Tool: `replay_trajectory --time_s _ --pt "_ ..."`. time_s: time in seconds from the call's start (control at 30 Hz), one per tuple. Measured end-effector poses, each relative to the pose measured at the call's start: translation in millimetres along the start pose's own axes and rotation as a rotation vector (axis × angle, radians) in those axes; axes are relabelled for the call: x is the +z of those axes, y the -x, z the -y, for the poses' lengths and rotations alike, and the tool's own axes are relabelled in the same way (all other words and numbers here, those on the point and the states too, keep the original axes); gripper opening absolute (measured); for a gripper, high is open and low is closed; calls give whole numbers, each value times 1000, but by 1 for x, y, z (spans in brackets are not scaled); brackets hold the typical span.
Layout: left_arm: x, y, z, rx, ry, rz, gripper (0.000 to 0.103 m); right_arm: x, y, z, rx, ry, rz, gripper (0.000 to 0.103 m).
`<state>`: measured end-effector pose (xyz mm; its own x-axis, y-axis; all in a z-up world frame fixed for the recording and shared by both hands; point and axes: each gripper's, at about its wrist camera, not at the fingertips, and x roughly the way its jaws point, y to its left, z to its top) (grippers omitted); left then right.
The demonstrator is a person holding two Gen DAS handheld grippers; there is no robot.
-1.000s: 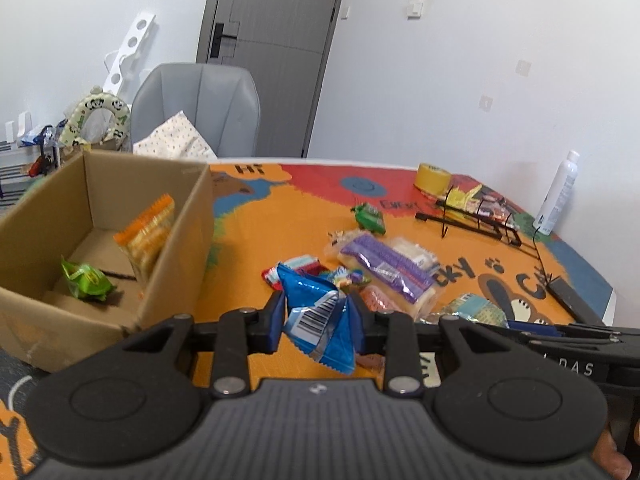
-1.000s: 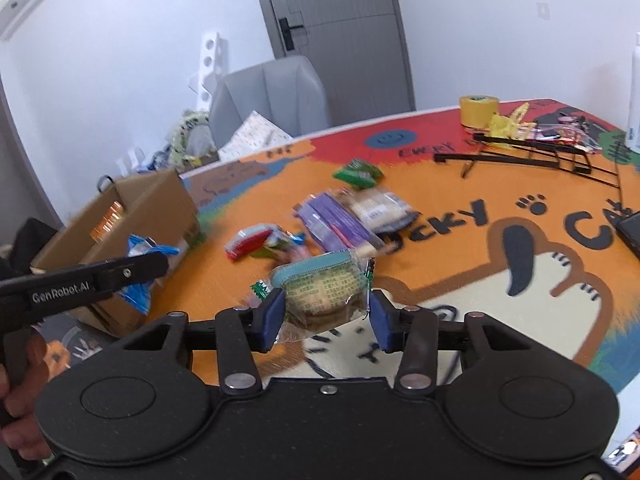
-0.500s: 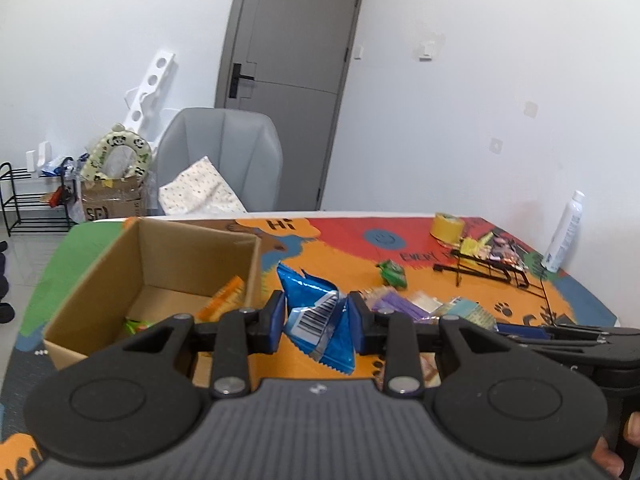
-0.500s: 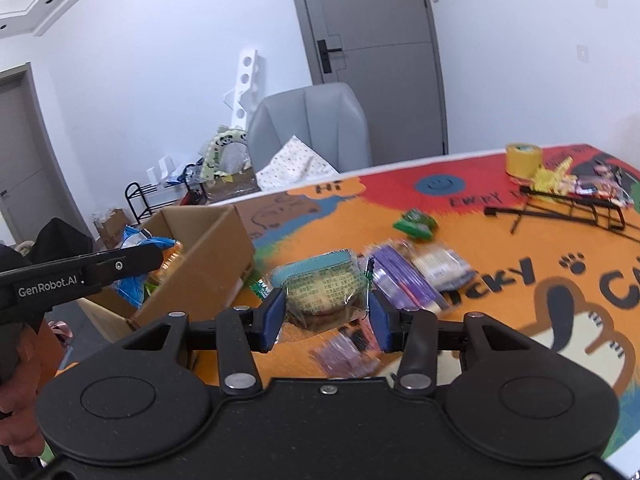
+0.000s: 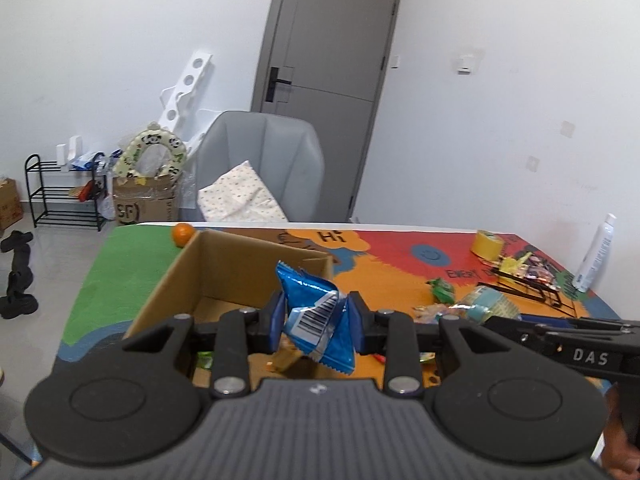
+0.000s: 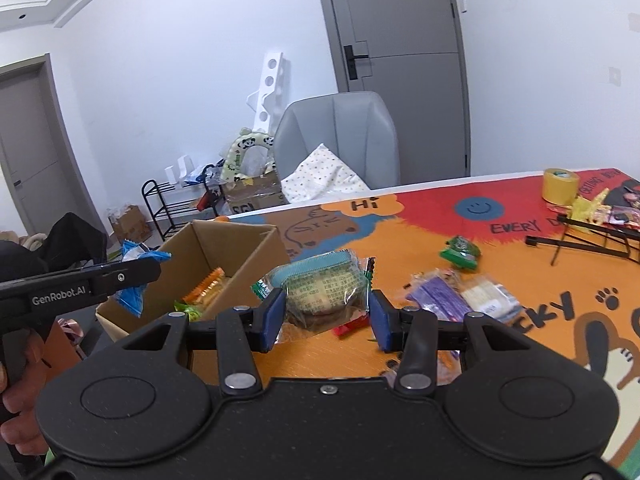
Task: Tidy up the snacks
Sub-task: 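Lower the blue wrapper into the box with the left gripper while the right drops the sandwich pack in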
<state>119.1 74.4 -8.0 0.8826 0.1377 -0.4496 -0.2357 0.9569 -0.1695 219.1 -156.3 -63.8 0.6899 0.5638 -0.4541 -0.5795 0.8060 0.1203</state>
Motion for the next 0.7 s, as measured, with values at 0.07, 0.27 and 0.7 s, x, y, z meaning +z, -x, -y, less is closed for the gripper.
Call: replay_trajectory --time_s 0.07,0.27,0.7 --pt "1 -4 -7 11 6 -14 32 3 -4 -6 9 10 -3 43" --pt "-1 -21 -30 45 33 -81 32 11 -17 -26 40 42 -10 43" --pt "-5 -11 -62 84 54 -111 73 21 -42 -64 124 71 -38 43"
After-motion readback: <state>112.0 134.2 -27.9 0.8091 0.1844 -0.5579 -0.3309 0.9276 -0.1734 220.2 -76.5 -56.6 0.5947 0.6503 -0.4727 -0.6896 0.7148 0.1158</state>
